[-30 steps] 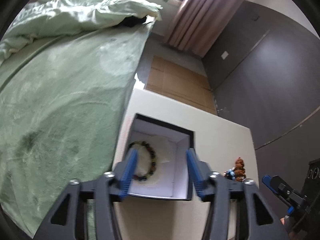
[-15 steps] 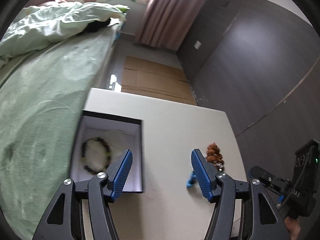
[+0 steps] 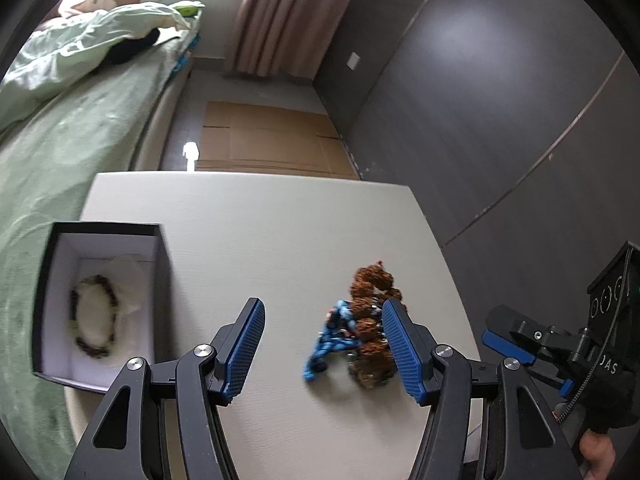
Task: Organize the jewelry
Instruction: 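Move the left gripper to the pile and grasp the brown rudraksha bracelet, then lift the rudraksha bracelet with the left gripper, pulling it free of the tangle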
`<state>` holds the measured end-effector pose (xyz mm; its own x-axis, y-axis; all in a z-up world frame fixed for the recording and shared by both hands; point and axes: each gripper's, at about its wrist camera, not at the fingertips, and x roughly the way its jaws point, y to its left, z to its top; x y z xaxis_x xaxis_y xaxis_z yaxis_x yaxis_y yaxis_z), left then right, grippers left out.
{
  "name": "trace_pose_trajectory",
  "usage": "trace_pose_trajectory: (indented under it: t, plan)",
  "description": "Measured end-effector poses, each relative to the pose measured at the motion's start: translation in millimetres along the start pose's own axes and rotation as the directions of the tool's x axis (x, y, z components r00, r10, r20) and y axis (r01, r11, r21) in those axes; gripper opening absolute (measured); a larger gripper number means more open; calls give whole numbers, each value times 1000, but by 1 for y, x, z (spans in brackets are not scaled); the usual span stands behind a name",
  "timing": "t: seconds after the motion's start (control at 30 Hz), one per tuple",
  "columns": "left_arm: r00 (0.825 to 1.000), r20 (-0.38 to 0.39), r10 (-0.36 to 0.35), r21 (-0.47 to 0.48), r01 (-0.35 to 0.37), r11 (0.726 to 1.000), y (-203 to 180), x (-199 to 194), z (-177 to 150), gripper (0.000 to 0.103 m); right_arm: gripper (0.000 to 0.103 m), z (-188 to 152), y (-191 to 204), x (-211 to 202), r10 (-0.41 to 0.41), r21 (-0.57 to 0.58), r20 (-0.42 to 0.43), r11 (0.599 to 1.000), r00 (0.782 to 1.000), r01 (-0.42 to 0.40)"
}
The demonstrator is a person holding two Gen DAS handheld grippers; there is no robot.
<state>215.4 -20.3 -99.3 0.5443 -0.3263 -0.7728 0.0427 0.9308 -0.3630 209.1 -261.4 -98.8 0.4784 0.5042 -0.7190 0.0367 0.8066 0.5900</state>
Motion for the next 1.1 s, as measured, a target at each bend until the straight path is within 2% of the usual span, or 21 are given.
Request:
trace_pose_trajectory:
  t: [0.33, 0.53, 0.63, 0.83, 1.1]
  plan:
    - [996, -90, 14, 57, -9, 998, -25, 49, -11, 62, 77, 5, -19, 8, -71, 69, -13, 995, 997, 71]
    - [993, -114, 31, 96, -20, 995, -35, 66, -12, 62, 77, 8, -30, 11, -120, 92, -42, 988, 992, 123]
    - [993, -116, 39, 112, -26, 993, -39, 68, -17, 53, 77, 9, -34, 12, -120, 113, -49, 986, 992, 125]
    - [991, -118, 55, 115, -41, 993, -36, 75, -14, 22, 77, 8, -33, 18, -103, 109, -82, 988, 991, 112]
    - [998, -69, 8, 119, 1, 993, -37, 52, -10, 19, 77, 7, -28, 24, -108, 106, -88, 987, 990, 118]
